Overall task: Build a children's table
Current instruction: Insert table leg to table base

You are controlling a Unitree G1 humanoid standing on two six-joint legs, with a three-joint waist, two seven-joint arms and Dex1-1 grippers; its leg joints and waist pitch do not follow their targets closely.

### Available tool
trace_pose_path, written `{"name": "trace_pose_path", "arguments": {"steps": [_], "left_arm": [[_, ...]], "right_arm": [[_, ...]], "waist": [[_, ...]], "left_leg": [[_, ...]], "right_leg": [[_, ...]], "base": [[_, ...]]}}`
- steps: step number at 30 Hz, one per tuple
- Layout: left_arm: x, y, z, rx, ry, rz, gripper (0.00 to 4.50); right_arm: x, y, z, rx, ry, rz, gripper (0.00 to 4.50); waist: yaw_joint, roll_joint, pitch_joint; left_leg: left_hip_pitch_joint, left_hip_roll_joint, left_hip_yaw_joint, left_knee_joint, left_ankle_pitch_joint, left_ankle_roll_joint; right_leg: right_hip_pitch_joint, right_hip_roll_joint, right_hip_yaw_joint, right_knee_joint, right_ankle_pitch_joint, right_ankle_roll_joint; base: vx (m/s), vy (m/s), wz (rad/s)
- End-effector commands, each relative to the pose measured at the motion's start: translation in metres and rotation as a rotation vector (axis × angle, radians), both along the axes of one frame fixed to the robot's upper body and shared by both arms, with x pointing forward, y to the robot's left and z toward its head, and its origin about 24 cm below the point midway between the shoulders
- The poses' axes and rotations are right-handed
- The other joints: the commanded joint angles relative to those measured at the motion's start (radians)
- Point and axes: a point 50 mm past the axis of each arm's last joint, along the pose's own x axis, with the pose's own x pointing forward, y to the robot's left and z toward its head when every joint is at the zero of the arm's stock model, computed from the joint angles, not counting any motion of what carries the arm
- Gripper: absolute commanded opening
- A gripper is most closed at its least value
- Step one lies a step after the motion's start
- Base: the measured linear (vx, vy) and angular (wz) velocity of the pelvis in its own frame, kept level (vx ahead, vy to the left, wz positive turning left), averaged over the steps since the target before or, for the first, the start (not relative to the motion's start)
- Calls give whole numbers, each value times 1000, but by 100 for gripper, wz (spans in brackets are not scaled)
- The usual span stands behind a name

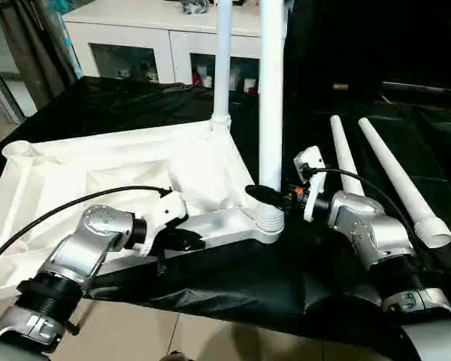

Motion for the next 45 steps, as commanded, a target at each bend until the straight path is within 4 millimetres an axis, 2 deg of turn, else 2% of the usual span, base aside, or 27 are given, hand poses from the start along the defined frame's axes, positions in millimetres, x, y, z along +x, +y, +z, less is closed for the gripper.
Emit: {"name": "trace_pose_path", "arguments": {"steps": [1, 3, 4, 8, 9, 10, 15, 17, 20, 22, 23, 25, 26, 27, 28, 30, 31, 32, 34, 35, 38, 40, 42, 45], "left_arm": [[9, -7, 16, -48, -76, 4, 0], [10, -7, 16, -53, -81, 15, 0], [11, -8, 17, -58, -87, 22, 0], [15, -9, 17, -62, -113, 46, 0], [16, -9, 17, -59, -114, 47, 0], [16, -9, 17, -59, -114, 47, 0], [18, -10, 17, -63, -124, 60, 0], [18, -10, 16, -54, -122, 51, 0], [18, -9, 16, -46, -120, 40, 0], [18, -9, 16, -43, -119, 33, 0], [17, -9, 16, -37, -117, 22, 0], [17, -9, 16, -33, -113, 11, 0], [15, -9, 15, -30, -106, 0, 0], [15, -9, 15, -30, -106, 0, 0], [14, -10, 14, -28, -103, -5, 0], [13, -10, 13, -28, -101, -5, 0], [13, -9, 12, -27, -100, -7, 0], [13, -9, 12, -26, -100, -7, 0], [13, -9, 12, -24, -101, -9, 0], [13, -9, 12, -24, -101, -9, 0], [13, -8, 13, -22, -105, -9, 0], [14, -8, 13, -23, -112, -7, 0], [14, -8, 14, -28, -115, -9, 0], [13, -10, 14, -55, -106, -40, 0]], "right_arm": [[-6, -12, -17, 33, 46, -92, 189], [-8, -16, -21, 59, 47, -125, 189], [-11, -19, -24, 81, 43, -153, 189], [-22, -27, -38, 151, 13, -277, 189], [-24, -27, -39, 154, 6, -288, 189], [-24, -27, -39, 154, 6, -288, 189], [-39, -30, -51, 147, -52, -362, 189], [-44, -25, -54, 62, -58, -286, 189], [-44, -21, -53, 8, -48, -211, 189], [-44, -18, -52, -16, -46, -172, 189], [-41, -15, -48, -52, -40, -108, 189], [-38, -12, -45, -75, -33, -65, 189], [-35, -10, -43, -100, -9, -3, 189], [-35, -10, -43, -100, -9, -3, 189], [-36, -7, -44, -139, 27, 87, 189], [-38, -6, -46, -174, 48, 151, 189], [-40, -6, -47, -185, 69, 180, 189], [-40, -7, -47, -188, 77, 190, 189], [-41, -9, -52, -203, 99, 220, 189], [-41, -9, -52, -203, 99, 220, 189], [-43, -13, -55, -187, 110, 224, 189], [-45, -15, -56, -150, 112, 212, 189], [-47, -16, -56, -132, 119, 214, 189], [-51, -19, -59, -98, 123, 240, 189]], "waist": [[3, -6, -67], [7, -5, -67], [9, 0, -67], [15, 0, -64], [16, 8, -65], [14, 4, -63], [15, 7, -61], [15, 9, -62], [15, 3, -60], [16, 4, -59], [14, -5, -58], [14, -3, -58], [14, -8, -58], [14, -8, -58], [16, -7, -59], [17, -12, -60], [17, -16, -60], [19, -14, -60], [19, -20, -61], [19, -18, -59], [17, -21, -57], [19, -17, -59], [19, -20, -59], [18, -8, -58]], "left_leg": [[30, 60, -20, -69, -153, 21], [30, 60, -20, -68, -151, 26], [30, 61, -20, -69, -159, 25], [34, 64, -21, -74, -202, 11], [35, 63, -23, -75, -211, 5], [36, 63, -23, -78, -230, -1], [37, 64, -26, -84, -271, -16], [37, 64, -26, -85, -270, -16], [35, 64, -25, -85, -261, -10], [33, 62, -25, -85, -258, -8], [33, 62, -25, -85, -261, -4], [32, 62, -25, -85, -254, -2], [34, 62, -25, -84, -250, 1], [34, 62, -25, -84, -250, 1], [33, 64, -24, -83, -233, 5], [32, 63, -23, -81, -216, 11], [31, 63, -22, -80, -204, 17], [31, 63, -22, -79, -200, 22], [32, 64, -21, -79, -207, 23], [33, 64, -21, -80, -215, 21], [34, 66, -22, -84, -238, 12], [36, 67, -24, -85, -245, 7], [38, 67, -23, -87, -256, 4], [40, 67, -25, -89, -295, -11]], "right_leg": [[36, -92, 43, -68, 10, -256], [35, -92, 43, -68, 8, -253], [33, -93, 43, -70, -3, -250], [28, -93, 45, -78, -49, -237], [28, -93, 44, -77, -59, -236], [28, -91, 44, -80, -75, -233], [25, -93, 47, -87, -122, -217], [25, -93, 47, -87, -122, -217], [26, -93, 48, -88, -120, -207], [28, -93, 48, -90, -136, -204], [27, -93, 49, -91, -149, -203], [28, -92, 48, -91, -163, -200], [27, -93, 48, -90, -166, -202], [27, -93, 48, -90, -166, -202], [27, -94, 48, -90, -150, -204], [30, -92, 47, -87, -124, -206], [30, -91, 47, -86, -105, -207], [29, -92, 47, -85, -96, -211], [29, -94, 46, -86, -103, -215], [27, -94, 46, -87, -118, -215], [26, -94, 47, -91, -152, -211], [26, -95, 48, -90, -149, -208], [25, -94, 48, -91, -142, -209], [23, -93, 48, -94, -159, -209]], "base": [[0, 0, 0], [0, 0, 0], [0, 0, 0], [0, 0, 0], [0, 0, 0], [0, 0, 0], [0, 0, 0], [0, 0, 0], [0, 0, 0], [0, 0, 0], [0, 0, 0], [0, 0, 0], [0, 0, 0], [0, 0, 0], [0, 0, 0], [0, 0, 0], [0, 0, 0], [0, 0, 0], [0, 0, 0], [0, 0, 0], [0, 0, 0], [0, 0, 0], [0, 0, 0], [0, 0, 0]]}}
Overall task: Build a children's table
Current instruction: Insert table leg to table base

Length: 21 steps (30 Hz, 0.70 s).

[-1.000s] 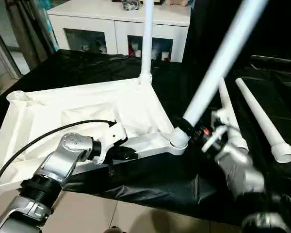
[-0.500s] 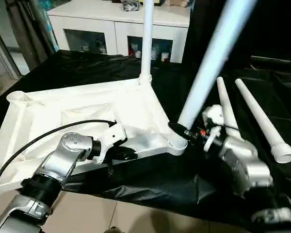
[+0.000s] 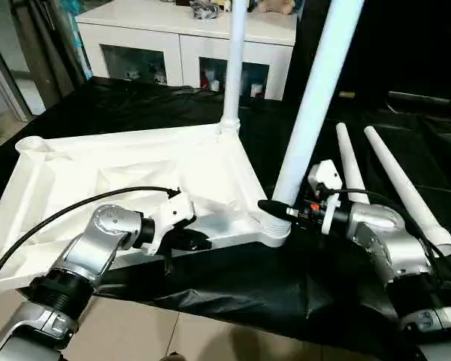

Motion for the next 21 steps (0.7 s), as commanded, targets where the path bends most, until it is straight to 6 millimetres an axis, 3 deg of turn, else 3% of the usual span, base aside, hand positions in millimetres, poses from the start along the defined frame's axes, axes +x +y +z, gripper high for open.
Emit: {"name": "trace_pose_path", "arguments": {"steps": [1, 4, 5, 12, 14, 15, 16, 19, 21], "left_arm": [[9, -4, 18, -73, -77, -13, 0], [8, -3, 18, -64, -67, -30, 0], [9, -2, 18, -49, -69, -30, 0], [19, 2, 16, -17, -73, 79, 0], [25, 2, 16, -21, -70, 152, 0], [25, 2, 16, -21, -70, 152, 0], [31, 0, 17, -32, -69, 204, 0], [39, -7, 21, -40, -69, 277, 0], [45, -15, 24, -56, -62, 330, 0]], "right_arm": [[-28, 0, -47, -11, 233, 92, 189], [-27, -1, -48, -12, 233, 91, 189], [-26, -1, -48, -14, 231, 88, 189], [-10, -3, -55, -100, 193, -110, 189], [-1, -2, -58, -142, 182, -212, 189], [-1, -2, -58, -142, 182, -212, 189], [5, 1, -60, -160, 188, -296, 189], [14, 12, -65, -183, 222, -411, 189], [19, 21, -68, -182, 255, -498, 189]], "waist": [[-7, 9, -44], [-9, 9, -40], [-11, 13, -35], [-17, 9, -33], [-28, 9, -21], [-30, 9, -20], [-33, 0, -24], [-46, 5, -26], [-52, 5, -22]], "left_leg": [[36, 67, -26, -87, -314, -16], [40, 69, -29, -93, -353, -28], [47, 69, -30, -97, -406, -42], [51, 70, -35, -102, -436, -65], [61, 65, -45, -105, -539, -92], [61, 65, -49, -106, -552, -95], [64, 67, -51, -109, -556, -95], [60, 66, -51, -115, -542, -99], [66, 64, -49, -115, -574, -109]], "right_leg": [[19, -94, 48, -94, -173, -209], [18, -94, 48, -98, -208, -212], [16, -97, 49, -106, -275, -211], [12, -102, 52, -109, -334, -206], [6, -108, 50, -125, -514, -170], [5, -110, 50, -129, -546, -157], [5, -111, 50, -133, -556, -143], [6, -106, 48, -128, -490, -158], [-4, -105, 49, -130, -498, -164]], "base": [[0, 0, 0], [0, 0, 0], [0, 0, 0], [0, 0, 0], [0, 0, 0], [0, 0, 0], [0, 0, 0], [0, 0, 0], [0, 0, 0]]}}
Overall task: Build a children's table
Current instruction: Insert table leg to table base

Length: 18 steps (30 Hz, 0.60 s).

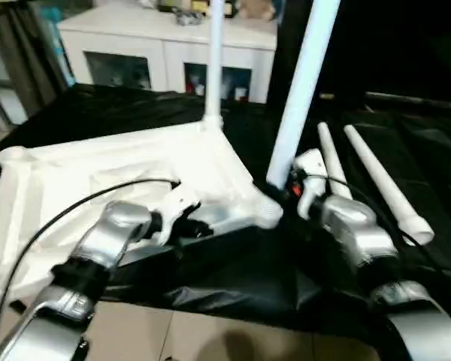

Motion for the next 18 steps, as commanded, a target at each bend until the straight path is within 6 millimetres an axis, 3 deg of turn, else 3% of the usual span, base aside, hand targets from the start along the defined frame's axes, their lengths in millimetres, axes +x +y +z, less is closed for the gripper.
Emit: {"name": "trace_pose_path", "arguments": {"steps": [1, 3, 4, 5, 6, 8, 11, 18], "left_arm": [[24, -9, 31, -49, -112, 141, 0], [28, -15, 31, -45, -106, 207, 0], [33, -23, 29, -33, -99, 289, 0], [34, -25, 29, -33, -100, 299, 0], [34, -29, 28, -36, -93, 321, 0], [34, -33, 26, -31, -93, 342, 0], [35, -36, 23, -20, -88, 369, 0], [34, -37, 22, -11, -75, 381, 0]], "right_arm": [[-22, 0, -61, -77, 294, -163, 189], [-20, 5, -62, -96, 296, -227, 189], [-18, 14, -63, -132, 288, -295, 189], [-18, 16, -63, -131, 288, -296, 189], [-17, 23, -62, -111, 293, -312, 189], [-16, 30, -61, -100, 298, -317, 189], [-16, 41, -60, -97, 310, -323, 189], [-18, 51, -62, -62, 343, -330, 189]], "waist": [[-10, 8, -29], [-11, 12, -28], [-11, 5, -28], [-10, 8, -29], [-11, 1, -30], [-7, 2, -32], [-4, -4, -32], [-5, -3, -28]], "left_leg": [[40, 64, -50, -96, -591, -109], [46, 64, -50, -95, -613, -114], [48, 66, -49, -97, -622, -117], [48, 64, -51, -98, -626, -117], [44, 64, -51, -100, -620, -112], [42, 64, -47, -104, -586, -100], [35, 62, -44, -104, -542, -78], [37, 62, -47, -108, -582, -80]], "right_leg": [[-19, -106, 49, -115, -513, -166], [-24, -106, 48, -120, -520, -161], [-26, -104, 47, -122, -509, -161], [-24, -103, 45, -121, -492, -159], [-19, -104, 45, -121, -483, -155], [-17, -103, 48, -122, -437, -153], [-15, -107, 53, -119, -410, -158], [-21, -109, 52, -127, -459, -136]], "base": [[0, 0, 0], [0, 0, 0], [0, 0, 0], [0, 0, 0], [0, 0, 0], [0, 0, 0], [0, 0, 0], [0, 0, 0]]}}
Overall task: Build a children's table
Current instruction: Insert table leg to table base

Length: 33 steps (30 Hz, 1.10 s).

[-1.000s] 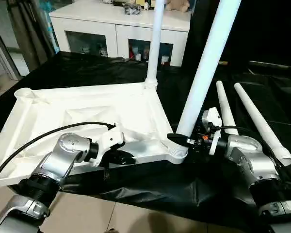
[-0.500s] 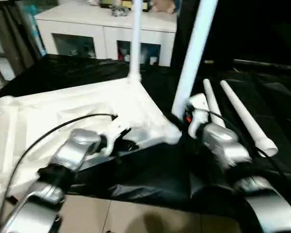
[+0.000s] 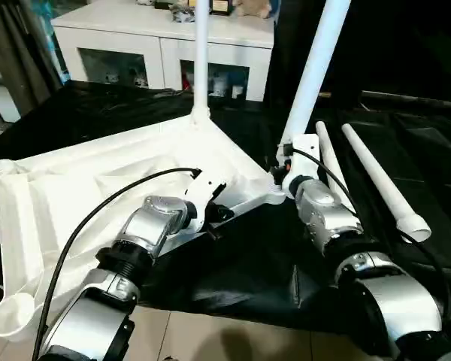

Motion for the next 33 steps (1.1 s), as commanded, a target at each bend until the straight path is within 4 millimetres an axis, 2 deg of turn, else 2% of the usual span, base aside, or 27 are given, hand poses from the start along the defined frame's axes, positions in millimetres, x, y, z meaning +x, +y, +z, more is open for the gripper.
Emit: {"name": "trace_pose_path", "arguments": {"steps": [1, 4, 7, 8, 9, 10, 11, 12, 13, 14, 15, 16, 17, 18, 19, 20, 22, 23, 25, 27, 33], "left_arm": [[17, 7, 21, 24, -113, 149, 0], [16, 6, 21, 19, -106, 133, 0], [13, 4, 21, 2, -98, 83, 0], [8, 4, 22, -10, -94, -11, 0], [8, 4, 22, -10, -94, -11, 0], [4, 5, 22, -15, -91, -68, 0], [-1, 9, 22, -18, -73, -126, 0], [-3, 11, 23, -16, -68, -145, 0], [-6, 16, 24, -14, -74, -195, 0], [-9, 21, 24, -9, -67, -223, 0], [-12, 26, 24, -4, -58, -249, 0], [-18, 34, 25, -6, -55, -309, 0], [-18, 34, 25, -6, -55, -309, 0], [-23, 43, 26, -7, -49, -362, 0], [-23, 43, 26, -7, -49, -362, 0], [-28, 49, 27, -13, -42, -390, 0], [-31, 53, 28, -19, -33, -403, 0], [-32, 55, 29, -21, -31, -413, 0], [-34, 62, 30, -13, -24, -424, 0], [-36, 70, 30, 2, -17, -430, 0], [-35, 75, 31, 16, -19, -422, 0]], "right_arm": [[-41, 32, -66, 43, 312, 99, 189], [-42, 32, -67, 56, 320, 107, 189], [-42, 34, -66, 72, 328, 149, 189], [-42, 35, -64, 73, 339, 248, 189], [-42, 35, -64, 73, 339, 248, 189], [-43, 35, -64, 66, 347, 313, 189], [-45, 33, -63, 45, 358, 403, 189], [-45, 30, -63, 31, 359, 448, 189], [-47, 26, -63, 10, 362, 538, 189], [-49, 21, -62, -1, 369, 608, 189], [-51, 17, -62, -9, 380, 672, 189], [-55, 8, -61, -19, 392, 779, 189], [-55, 8, -61, -19, 392, 779, 189], [-58, -2, -60, -25, 404, 867, 188], [-58, -2, -60, -25, 404, 867, 188], [-61, -9, -59, -18, 418, 928, 188], [-63, -13, -58, -12, 431, 964, 188], [-64, -15, -58, -10, 439, 986, 188], [-67, -21, -57, -3, 466, 1040, 188], [-71, -28, -55, 12, 500, 1114, 188], [-72, -30, -54, 9, 513, 1141, 188]], "waist": [[-4, 6, -31], [-5, 9, -30], [-6, 7, -30], [-5, 7, -30], [-6, 7, -34], [-8, 7, -38], [-11, 7, -42], [-12, 14, -42], [-16, 10, -40], [-14, 9, -41], [-17, 6, -41], [-15, 7, -41], [-13, 6, -42], [-9, 5, -45], [-4, 9, -47], [-2, 10, -55], [-2, 10, -57], [-1, 9, -58], [1, 11, -58], [2, 12, -55], [9, 18, -40]], "left_leg": [[35, 75, -49, -97, -586, -79], [36, 75, -51, -98, -605, -82], [37, 74, -52, -98, -616, -79], [36, 74, -52, -99, -610, -78], [27, 76, -55, -100, -593, -73], [13, 78, -56, -105, -543, -67], [1, 80, -54, -109, -474, -56], [2, 79, -50, -107, -453, -52], [4, 78, -44, -106, -427, -46], [8, 77, -43, -104, -429, -39], [4, 78, -40, -100, -421, -27], [4, 78, -41, -99, -407, -15], [4, 80, -40, -97, -401, -10], [9, 82, -33, -93, -356, 0], [9, 83, -33, -91, -327, 6], [9, 83, -25, -82, -219, 29], [8, 81, -19, -70, -148, 62], [9, 80, -18, -67, -135, 71], [8, 83, -20, -66, -134, 83], [8, 85, -20, -69, -165, 71], [23, 93, -22, -87, -302, 1]], "right_leg": [[-20, -97, 52, -111, -468, -132], [-23, -98, 52, -115, -497, -122], [-26, -99, 52, -119, -518, -114], [-24, -101, 53, -119, -516, -114], [-17, -104, 53, -116, -503, -118], [-5, -104, 52, -108, -447, -125], [6, -98, 50, -96, -346, -144], [5, -94, 50, -93, -297, -155], [6, -90, 50, -89, -238, -177], [6, -91, 48, -90, -240, -184], [11, -94, 50, -88, -237, -197], [13, -95, 49, -90, -255, -202], [15, -93, 48, -90, -253, -204], [14, -91, 51, -85, -198, -219], [17, -91, 49, -81, -159, -231], [24, -85, 42, -61, 21, -274], [28, -83, 36, -48, 163, -310], [28, -83, 35, -47, 184, -317], [34, -87, 29, -46, 173, -327], [34, -85, 28, -51, 105, -319], [23, -84, 35, -71, -144, -296]], "base": [[0, 0, 0], [0, 0, 0], [0, 0, 0], [0, 0, 0], [0, 0, 0], [0, 0, 0], [0, 0, 0], [55, -9, -13], [50, -16, -8], [50, -16, -8], [52, -17, -7], [58, -25, -7], [58, -25, -7], [77, -35, -2], [86, -36, 1], [86, -36, 1], [78, -27, 3], [74, -24, 4], [25, -12, 2], [0, 0, 0], [0, 0, 0]]}}
